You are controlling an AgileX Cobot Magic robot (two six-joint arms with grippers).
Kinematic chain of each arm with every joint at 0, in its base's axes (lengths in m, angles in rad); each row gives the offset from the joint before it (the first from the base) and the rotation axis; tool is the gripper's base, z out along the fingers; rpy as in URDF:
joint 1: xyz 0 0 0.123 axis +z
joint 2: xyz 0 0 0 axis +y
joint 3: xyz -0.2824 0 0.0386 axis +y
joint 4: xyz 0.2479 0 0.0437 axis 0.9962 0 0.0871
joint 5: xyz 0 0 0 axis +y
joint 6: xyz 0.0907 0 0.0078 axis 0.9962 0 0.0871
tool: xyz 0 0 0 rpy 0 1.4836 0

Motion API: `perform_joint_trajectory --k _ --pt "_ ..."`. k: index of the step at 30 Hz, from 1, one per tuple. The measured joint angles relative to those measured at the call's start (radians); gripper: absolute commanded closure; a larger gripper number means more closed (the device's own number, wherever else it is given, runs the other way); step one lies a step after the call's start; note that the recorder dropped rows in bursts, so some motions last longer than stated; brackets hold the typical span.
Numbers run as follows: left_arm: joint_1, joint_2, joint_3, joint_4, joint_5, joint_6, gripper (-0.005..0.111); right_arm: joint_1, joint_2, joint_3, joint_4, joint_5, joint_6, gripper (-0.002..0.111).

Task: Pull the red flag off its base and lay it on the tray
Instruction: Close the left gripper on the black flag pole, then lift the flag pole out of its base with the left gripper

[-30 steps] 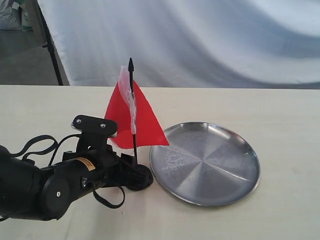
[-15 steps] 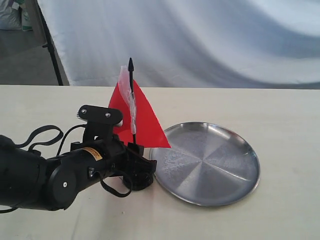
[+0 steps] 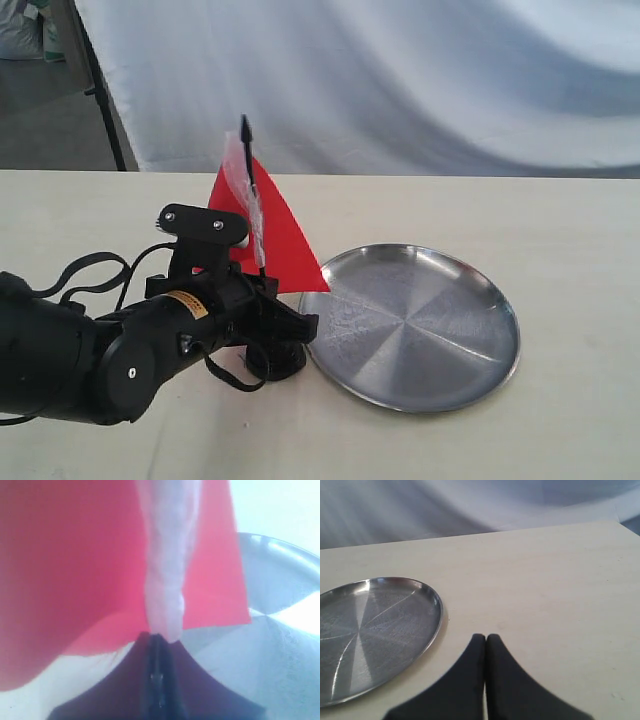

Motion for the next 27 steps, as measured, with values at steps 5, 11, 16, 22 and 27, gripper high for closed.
perform_joint_trajectory --k 5,11,16,22,27 --pt "0.0 0.0 0.0 0.0 0.0 -0.003 0.107 0.0 0.0 0.0 0.0 0.0 0.0 0.109" --pt "0.0 -0.046 0.0 0.013 0.01 -0.002 0.107 0.0 0.0 0.0 0.0 0.0 0.0 0.109" --pt "0.0 -0.169 -0.002 0.039 -0.02 0.0 0.107 0.0 0.0 0.0 0.0 0.0 0.0 0.109" --pt "0.0 -0.246 -0.002 0.073 -0.026 -0.086 0.107 0.0 0.0 0.0 0.0 0.0 0.0 0.109" --pt "0.0 -0.212 -0.002 0.337 -0.091 -0.483 0.107 0.0 0.0 0.0 0.0 0.0 0.0 0.109"
